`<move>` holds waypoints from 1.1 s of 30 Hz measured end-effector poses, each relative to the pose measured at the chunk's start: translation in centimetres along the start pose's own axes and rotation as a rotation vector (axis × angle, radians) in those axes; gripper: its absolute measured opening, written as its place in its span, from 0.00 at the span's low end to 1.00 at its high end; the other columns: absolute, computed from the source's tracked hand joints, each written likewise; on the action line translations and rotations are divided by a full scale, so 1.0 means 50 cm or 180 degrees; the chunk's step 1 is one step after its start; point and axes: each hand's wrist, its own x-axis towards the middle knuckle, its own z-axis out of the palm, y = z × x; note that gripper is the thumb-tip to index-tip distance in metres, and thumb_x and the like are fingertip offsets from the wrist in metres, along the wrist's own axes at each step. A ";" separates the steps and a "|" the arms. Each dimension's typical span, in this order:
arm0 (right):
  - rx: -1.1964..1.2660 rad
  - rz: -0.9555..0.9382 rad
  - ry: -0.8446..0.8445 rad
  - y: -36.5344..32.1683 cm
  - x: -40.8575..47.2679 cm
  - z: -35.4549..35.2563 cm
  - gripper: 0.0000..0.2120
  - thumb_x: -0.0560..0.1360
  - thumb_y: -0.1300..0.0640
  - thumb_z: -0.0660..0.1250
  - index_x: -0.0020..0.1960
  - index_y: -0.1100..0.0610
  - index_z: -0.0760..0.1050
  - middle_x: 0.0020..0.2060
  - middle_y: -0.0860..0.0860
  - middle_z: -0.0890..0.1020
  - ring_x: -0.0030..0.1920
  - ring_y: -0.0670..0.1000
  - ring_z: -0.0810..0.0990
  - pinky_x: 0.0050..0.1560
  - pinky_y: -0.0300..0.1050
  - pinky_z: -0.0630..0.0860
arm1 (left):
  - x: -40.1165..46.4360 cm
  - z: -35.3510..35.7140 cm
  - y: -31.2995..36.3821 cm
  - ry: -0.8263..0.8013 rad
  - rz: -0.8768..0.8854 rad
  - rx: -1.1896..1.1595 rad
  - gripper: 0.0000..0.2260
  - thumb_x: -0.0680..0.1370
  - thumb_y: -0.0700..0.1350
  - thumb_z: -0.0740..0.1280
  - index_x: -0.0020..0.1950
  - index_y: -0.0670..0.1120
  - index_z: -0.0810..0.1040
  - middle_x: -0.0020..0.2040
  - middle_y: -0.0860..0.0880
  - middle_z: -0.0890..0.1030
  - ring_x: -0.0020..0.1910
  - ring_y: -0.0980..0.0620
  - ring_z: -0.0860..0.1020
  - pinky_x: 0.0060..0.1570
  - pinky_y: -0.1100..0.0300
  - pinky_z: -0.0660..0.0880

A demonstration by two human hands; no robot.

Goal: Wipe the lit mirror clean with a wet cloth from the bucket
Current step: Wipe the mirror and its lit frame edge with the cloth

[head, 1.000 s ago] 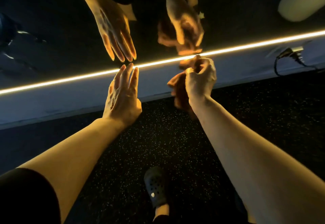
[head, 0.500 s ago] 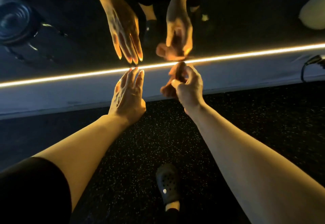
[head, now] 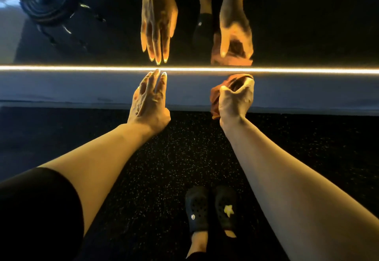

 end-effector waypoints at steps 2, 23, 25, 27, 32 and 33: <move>-0.0189 -0.0069 -0.0542 0.001 -0.012 0.002 0.13 0.73 0.73 0.61 0.52 0.59 0.75 0.39 0.47 0.76 0.32 0.34 0.77 0.35 0.33 0.75 | 0.005 -0.007 -0.007 0.0019 -0.0050 0.0003 0.38 0.74 0.36 0.68 0.80 0.41 0.52 0.79 0.42 0.54 0.77 0.42 0.54 0.74 0.46 0.58; -0.0383 -0.0657 0.0202 0.001 -0.201 0.265 0.15 0.75 0.72 0.64 0.59 0.60 0.76 0.54 0.53 0.75 0.48 0.39 0.76 0.48 0.20 0.66 | -0.039 -0.089 -0.287 0.0012 0.0359 -0.0099 0.38 0.73 0.33 0.67 0.80 0.41 0.53 0.79 0.40 0.55 0.77 0.42 0.54 0.73 0.44 0.61; -0.0247 -0.0612 0.0846 0.002 -0.208 0.286 0.14 0.75 0.70 0.63 0.60 0.62 0.76 0.53 0.53 0.75 0.50 0.45 0.75 0.52 0.23 0.66 | -0.038 -0.109 -0.331 -0.0023 0.0365 -0.0032 0.38 0.74 0.33 0.67 0.80 0.42 0.52 0.79 0.42 0.54 0.77 0.43 0.53 0.73 0.45 0.60; -0.0281 -0.0559 0.0572 -0.001 -0.217 0.308 0.15 0.75 0.68 0.64 0.61 0.62 0.76 0.54 0.53 0.76 0.51 0.45 0.75 0.54 0.27 0.69 | -0.037 -0.121 -0.368 -0.0044 0.0390 0.0001 0.38 0.74 0.33 0.68 0.80 0.41 0.52 0.79 0.42 0.53 0.77 0.43 0.53 0.73 0.45 0.61; -0.0236 -0.0099 0.0281 0.008 -0.240 0.339 0.10 0.74 0.68 0.65 0.55 0.62 0.76 0.45 0.51 0.80 0.42 0.39 0.79 0.47 0.39 0.78 | -0.040 -0.141 -0.434 -0.0119 0.0445 -0.0067 0.38 0.74 0.34 0.68 0.80 0.42 0.53 0.79 0.42 0.55 0.78 0.44 0.54 0.75 0.46 0.60; -0.0042 0.0028 0.0461 0.007 -0.239 0.343 0.08 0.74 0.70 0.62 0.52 0.63 0.74 0.39 0.50 0.77 0.34 0.38 0.78 0.39 0.37 0.77 | -0.040 -0.144 -0.446 -0.0140 0.0438 -0.0068 0.38 0.75 0.35 0.68 0.80 0.42 0.53 0.80 0.43 0.54 0.78 0.44 0.53 0.75 0.47 0.58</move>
